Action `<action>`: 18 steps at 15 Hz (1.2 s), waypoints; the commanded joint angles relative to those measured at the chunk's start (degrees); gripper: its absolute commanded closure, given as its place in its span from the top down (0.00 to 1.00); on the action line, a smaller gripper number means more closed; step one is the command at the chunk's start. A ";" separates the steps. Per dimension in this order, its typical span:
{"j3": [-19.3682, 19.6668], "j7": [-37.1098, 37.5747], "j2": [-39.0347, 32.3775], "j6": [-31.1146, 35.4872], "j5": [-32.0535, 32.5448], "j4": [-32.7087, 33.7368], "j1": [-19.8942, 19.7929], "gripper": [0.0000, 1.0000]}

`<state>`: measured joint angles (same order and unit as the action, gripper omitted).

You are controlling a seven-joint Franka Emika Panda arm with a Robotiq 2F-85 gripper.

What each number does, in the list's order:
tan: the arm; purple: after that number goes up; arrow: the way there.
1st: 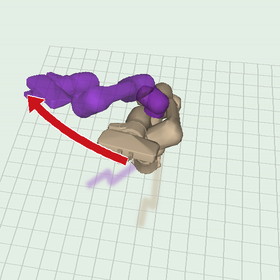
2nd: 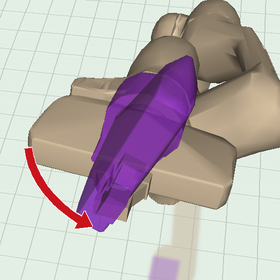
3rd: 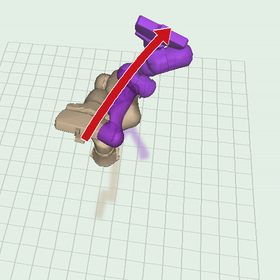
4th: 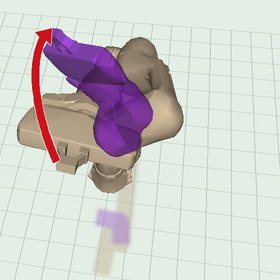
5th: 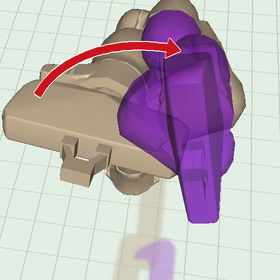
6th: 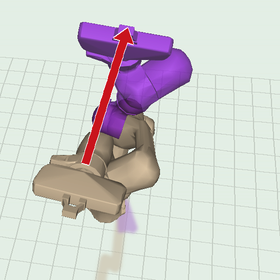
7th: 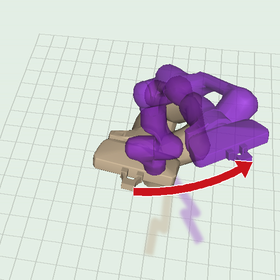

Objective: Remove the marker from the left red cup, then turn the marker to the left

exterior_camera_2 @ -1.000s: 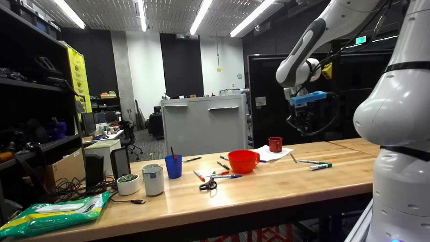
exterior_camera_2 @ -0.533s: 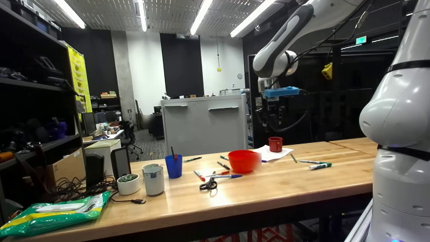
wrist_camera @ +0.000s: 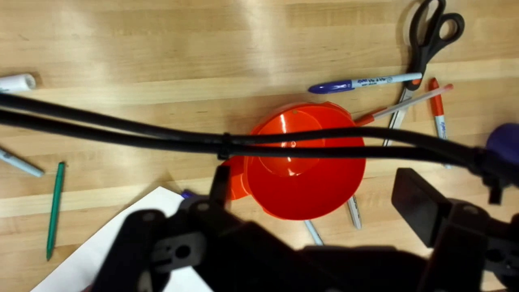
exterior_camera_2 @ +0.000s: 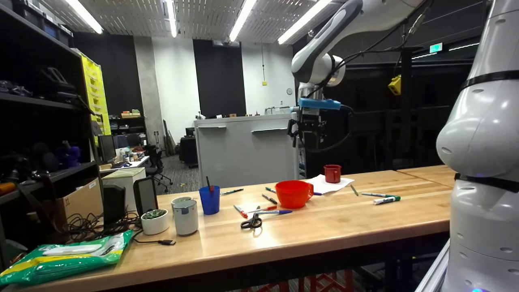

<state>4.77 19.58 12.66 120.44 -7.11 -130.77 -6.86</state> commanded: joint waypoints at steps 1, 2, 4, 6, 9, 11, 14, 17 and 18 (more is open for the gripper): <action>-0.72 6.71 -1.44 -0.32 -3.35 2.19 0.01 1.00; -0.88 6.73 -1.41 -0.04 -3.19 2.06 0.14 1.00; -0.44 4.57 -1.11 -0.13 -2.18 1.39 -0.15 1.00; -0.57 4.80 -1.23 -0.13 -2.18 1.41 -0.12 1.00; -0.60 4.96 -1.23 -0.13 -2.18 1.42 -0.12 1.00; -0.61 5.00 -1.24 -0.13 -2.18 1.42 -0.12 1.00; -0.61 5.03 -1.24 -0.13 -2.18 1.42 -0.12 1.00; -0.61 5.05 -1.24 -0.13 -2.18 1.43 -0.12 1.00; -0.61 5.06 -1.24 -0.13 -2.18 1.43 -0.12 1.00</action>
